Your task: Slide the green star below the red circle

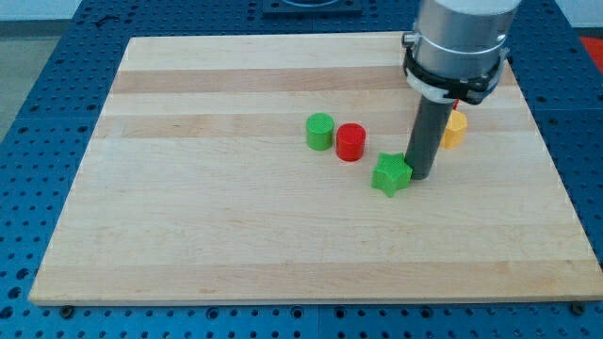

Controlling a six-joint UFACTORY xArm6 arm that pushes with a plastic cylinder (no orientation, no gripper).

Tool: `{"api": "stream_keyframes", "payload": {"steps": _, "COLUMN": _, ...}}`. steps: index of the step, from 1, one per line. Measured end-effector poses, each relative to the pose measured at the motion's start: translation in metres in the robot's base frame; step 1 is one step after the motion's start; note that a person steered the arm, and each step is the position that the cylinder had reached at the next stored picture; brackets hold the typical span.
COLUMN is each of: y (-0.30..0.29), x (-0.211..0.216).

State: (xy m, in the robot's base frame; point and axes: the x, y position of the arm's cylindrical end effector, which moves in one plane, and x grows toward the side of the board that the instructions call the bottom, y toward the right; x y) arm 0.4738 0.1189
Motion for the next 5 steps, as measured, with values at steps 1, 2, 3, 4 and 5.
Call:
{"api": "stream_keyframes", "payload": {"steps": 1, "y": -0.021, "x": 0.006}}
{"api": "stream_keyframes", "payload": {"steps": 2, "y": -0.038, "x": 0.014}}
{"api": "stream_keyframes", "payload": {"steps": 3, "y": -0.028, "x": 0.024}}
{"api": "stream_keyframes", "payload": {"steps": 4, "y": -0.030, "x": 0.045}}
{"api": "stream_keyframes", "payload": {"steps": 5, "y": -0.050, "x": 0.057}}
